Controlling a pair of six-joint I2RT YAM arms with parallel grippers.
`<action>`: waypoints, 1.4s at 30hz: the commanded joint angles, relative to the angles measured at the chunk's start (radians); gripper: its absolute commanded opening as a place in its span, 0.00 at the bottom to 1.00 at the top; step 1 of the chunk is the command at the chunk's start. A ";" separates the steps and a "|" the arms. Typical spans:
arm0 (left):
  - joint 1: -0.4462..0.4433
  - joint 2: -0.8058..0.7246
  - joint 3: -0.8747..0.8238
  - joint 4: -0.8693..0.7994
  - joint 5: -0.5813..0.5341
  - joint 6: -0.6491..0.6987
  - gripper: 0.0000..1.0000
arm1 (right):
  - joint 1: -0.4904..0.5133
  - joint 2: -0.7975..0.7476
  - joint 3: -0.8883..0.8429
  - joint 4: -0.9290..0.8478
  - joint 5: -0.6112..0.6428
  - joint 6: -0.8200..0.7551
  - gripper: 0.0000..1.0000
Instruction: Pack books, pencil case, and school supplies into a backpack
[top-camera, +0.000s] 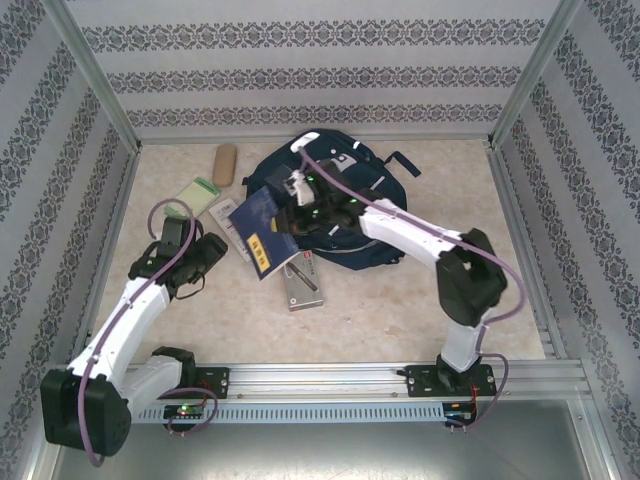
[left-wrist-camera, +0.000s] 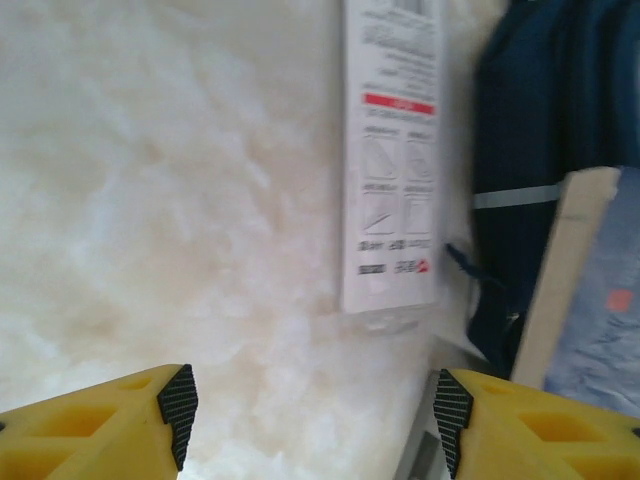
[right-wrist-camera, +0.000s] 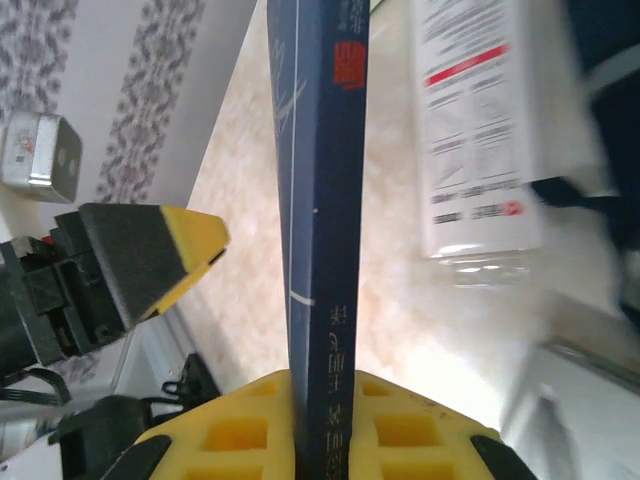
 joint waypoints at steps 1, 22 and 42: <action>-0.060 0.078 0.097 0.016 0.008 0.112 0.68 | -0.050 -0.125 -0.115 0.057 0.139 0.057 0.00; -0.618 0.938 0.971 -0.075 -0.154 0.558 0.62 | -0.525 -0.964 -0.701 -0.087 0.477 0.205 0.00; -0.730 1.357 1.400 -0.204 -0.442 0.861 0.63 | -0.575 -1.062 -0.740 -0.157 0.432 0.202 0.00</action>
